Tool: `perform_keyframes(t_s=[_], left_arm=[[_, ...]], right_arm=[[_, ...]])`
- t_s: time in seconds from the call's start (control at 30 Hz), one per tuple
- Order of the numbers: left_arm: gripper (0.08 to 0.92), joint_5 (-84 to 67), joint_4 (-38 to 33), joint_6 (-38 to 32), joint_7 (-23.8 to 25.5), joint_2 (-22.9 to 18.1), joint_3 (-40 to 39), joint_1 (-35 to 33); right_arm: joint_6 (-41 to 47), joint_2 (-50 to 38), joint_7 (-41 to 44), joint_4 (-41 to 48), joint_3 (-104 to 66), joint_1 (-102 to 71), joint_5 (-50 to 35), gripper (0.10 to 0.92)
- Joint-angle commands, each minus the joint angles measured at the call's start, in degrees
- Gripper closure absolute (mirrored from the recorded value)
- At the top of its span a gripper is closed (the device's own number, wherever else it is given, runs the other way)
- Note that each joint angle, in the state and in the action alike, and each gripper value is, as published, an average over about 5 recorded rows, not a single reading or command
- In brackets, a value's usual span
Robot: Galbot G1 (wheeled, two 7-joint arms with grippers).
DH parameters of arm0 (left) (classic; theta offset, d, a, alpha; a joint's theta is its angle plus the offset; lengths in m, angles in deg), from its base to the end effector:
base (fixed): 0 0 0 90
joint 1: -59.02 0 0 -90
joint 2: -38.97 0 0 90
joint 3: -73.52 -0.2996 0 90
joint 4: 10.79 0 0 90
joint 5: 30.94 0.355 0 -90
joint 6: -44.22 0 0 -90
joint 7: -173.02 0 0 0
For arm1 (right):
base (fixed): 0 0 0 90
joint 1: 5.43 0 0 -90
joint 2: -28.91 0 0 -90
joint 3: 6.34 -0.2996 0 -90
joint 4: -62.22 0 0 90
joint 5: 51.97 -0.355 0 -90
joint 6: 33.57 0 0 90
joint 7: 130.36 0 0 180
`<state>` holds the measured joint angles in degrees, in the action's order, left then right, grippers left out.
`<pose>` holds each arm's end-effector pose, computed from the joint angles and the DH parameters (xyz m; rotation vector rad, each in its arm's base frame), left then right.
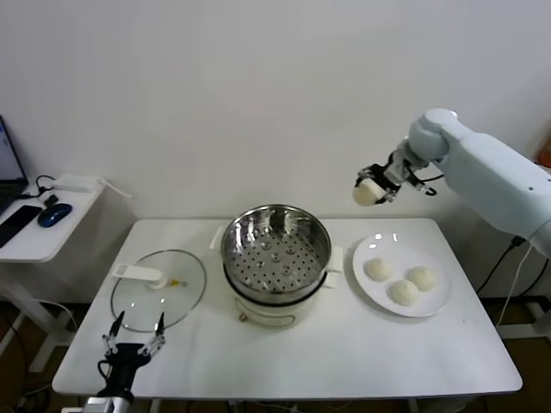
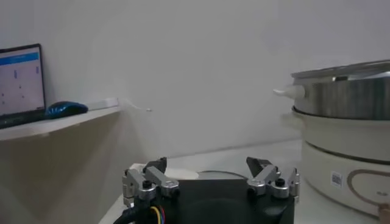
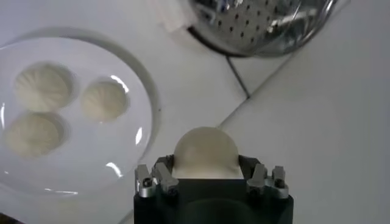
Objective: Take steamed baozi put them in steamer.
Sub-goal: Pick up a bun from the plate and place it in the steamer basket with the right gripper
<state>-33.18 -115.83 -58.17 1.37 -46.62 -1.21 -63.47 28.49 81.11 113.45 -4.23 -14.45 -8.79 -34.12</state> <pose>0.1716 0.1060 -0.3463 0.0870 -3.0468 -0.2379 0.5480 -0.0160 0.0138 1.6289 -0.9049 2.3573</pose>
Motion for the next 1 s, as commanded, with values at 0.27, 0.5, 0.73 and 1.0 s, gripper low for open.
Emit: perform_keyframes(t_s=[0.27, 0.5, 0.73, 1.0], left_arm=[[0.177, -0.7, -2.14, 0.85, -0.1, 0.19, 0.09, -0.94], [0.177, -1.34, -2.94, 0.81, -0.11, 0.13, 0.56, -1.72], [0.177, -1.59, -3.4, 0.8, 0.15, 0.19, 1.0, -2.45], [0.177, -1.64, -3.19, 0.59, 0.21, 0.15, 1.07, -2.53]], right_arm=[[-3.16, 11.41, -0.04, -9.45, 7.25, 2.5, 3.48, 0.321], [-6.97, 19.43, -0.91, -1.77, 4.43, -3.39, 14.1, 0.321], [-11.14, 24.69, -2.52, 3.91, 0.9, -7.97, 24.11, 0.321], [-13.09, 27.1, -3.8, 8.25, -1.7, -11.72, 30.64, 0.314]])
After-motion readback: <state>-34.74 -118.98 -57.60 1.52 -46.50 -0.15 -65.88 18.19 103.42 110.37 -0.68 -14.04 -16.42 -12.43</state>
